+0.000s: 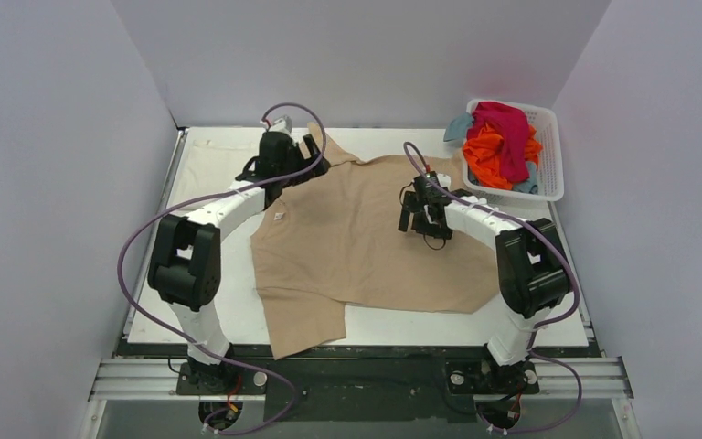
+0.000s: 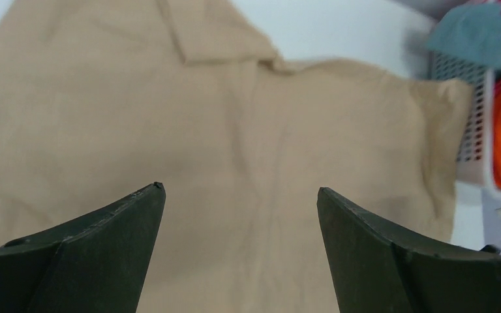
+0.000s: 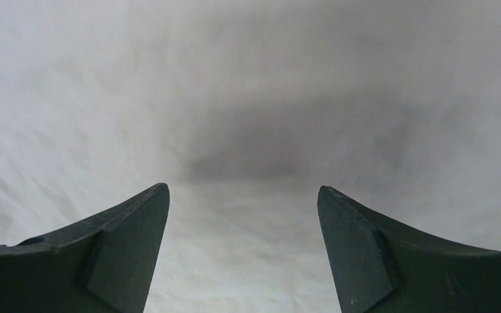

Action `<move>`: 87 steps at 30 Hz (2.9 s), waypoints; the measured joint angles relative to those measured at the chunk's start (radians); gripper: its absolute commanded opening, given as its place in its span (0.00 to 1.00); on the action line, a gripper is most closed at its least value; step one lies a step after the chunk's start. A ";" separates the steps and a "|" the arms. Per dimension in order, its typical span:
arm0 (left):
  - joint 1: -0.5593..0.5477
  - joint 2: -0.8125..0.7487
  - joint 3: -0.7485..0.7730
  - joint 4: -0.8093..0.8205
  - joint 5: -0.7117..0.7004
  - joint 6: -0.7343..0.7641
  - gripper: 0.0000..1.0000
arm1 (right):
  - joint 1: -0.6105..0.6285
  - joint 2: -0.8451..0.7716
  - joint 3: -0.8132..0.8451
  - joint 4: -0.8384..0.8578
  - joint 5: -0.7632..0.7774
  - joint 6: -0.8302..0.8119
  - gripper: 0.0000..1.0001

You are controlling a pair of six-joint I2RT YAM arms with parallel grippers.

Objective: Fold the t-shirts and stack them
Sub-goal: Flatten out the tshirt

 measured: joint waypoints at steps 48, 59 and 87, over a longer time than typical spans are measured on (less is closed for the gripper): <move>-0.066 -0.519 -0.459 -0.363 -0.117 -0.156 0.97 | 0.216 -0.469 -0.254 -0.109 0.126 0.163 0.83; -0.011 -0.010 -0.185 -0.103 -0.028 -0.150 0.97 | 0.173 -0.116 -0.159 -0.017 0.049 0.093 0.81; -0.009 0.301 0.069 0.050 -0.021 -0.166 0.97 | 0.166 -0.031 -0.132 0.000 0.033 -0.010 0.78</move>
